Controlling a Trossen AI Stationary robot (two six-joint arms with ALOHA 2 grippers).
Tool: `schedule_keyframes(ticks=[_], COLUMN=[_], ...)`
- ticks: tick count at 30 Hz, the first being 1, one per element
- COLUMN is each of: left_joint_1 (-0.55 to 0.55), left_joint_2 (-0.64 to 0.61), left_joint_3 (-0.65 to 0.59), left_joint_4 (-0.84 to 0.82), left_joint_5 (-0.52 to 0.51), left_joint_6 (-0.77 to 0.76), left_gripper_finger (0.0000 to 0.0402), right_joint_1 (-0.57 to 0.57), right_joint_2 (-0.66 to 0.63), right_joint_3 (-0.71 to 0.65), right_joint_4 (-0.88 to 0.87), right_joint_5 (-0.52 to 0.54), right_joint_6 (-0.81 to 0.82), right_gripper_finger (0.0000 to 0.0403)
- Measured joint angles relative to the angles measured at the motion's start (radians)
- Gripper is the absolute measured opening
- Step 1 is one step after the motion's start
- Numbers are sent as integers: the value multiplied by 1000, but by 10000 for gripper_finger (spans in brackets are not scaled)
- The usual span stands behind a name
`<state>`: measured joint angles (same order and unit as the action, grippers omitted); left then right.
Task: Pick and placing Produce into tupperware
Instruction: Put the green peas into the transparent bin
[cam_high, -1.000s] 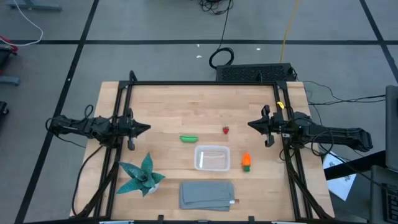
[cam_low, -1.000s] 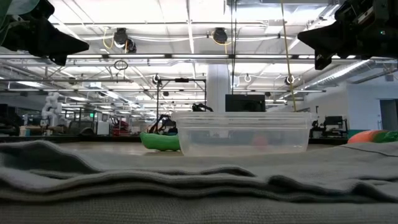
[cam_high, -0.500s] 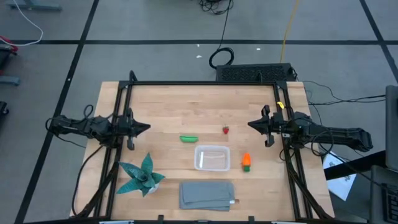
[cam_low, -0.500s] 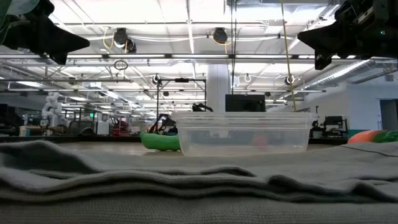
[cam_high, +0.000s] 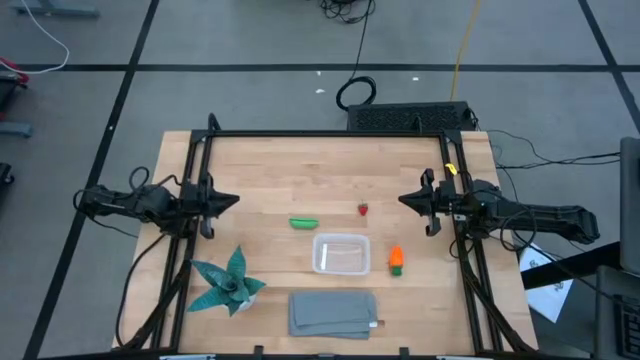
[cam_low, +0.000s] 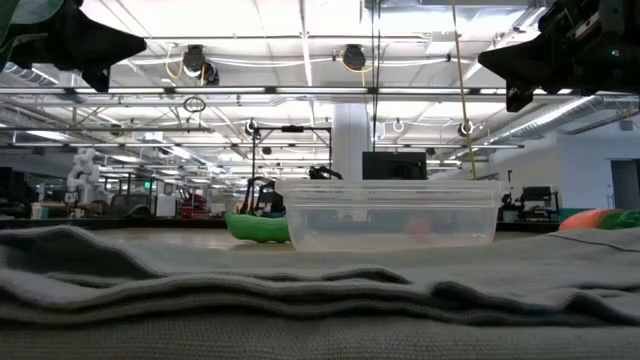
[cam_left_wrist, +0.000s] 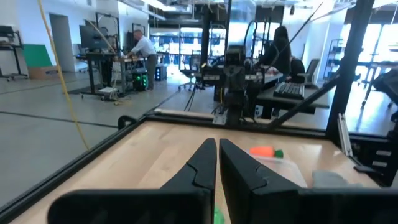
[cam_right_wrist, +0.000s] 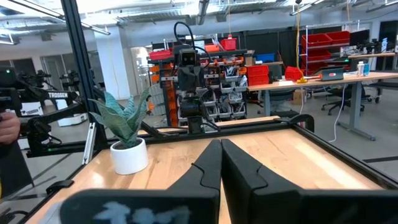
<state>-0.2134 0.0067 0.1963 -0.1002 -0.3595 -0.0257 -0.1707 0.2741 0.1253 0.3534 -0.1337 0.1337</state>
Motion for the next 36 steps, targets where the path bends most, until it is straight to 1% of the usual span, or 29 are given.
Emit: schedule_keyframes(ticks=[3, 9, 16, 18, 25, 31, 36], left_joint_1=[0, 0, 0, 0, 0, 0, 0], left_joint_2=[0, 2, 76, 109, 188, 210, 232], left_joint_3=[0, 0, 0, 0, 0, 0, 0], left_joint_4=[7, 7, 24, 59, 183, 208, 216], left_joint_5=[-16, -109, -195, -200, -201, -201, -201], left_joint_6=[1, -15, -64, -61, 26, 15, 23], left_gripper_finger=[21, 21, 21, 21, 21, 21, 21], right_joint_1=[0, 0, 0, 0, 0, 0, 0], right_joint_2=[3, 18, 38, 42, 44, 43, 43], right_joint_3=[0, 0, 0, 0, 0, 0, 0], right_joint_4=[0, -1, 1, 0, 17, 28, 24], right_joint_5=[0, 2, 2, 2, 2, 2, 3], right_joint_6=[-8, -28, -43, -42, -42, -53, -94], right_gripper_finger=[0, 0, 0, 0, 0, 0, 0])
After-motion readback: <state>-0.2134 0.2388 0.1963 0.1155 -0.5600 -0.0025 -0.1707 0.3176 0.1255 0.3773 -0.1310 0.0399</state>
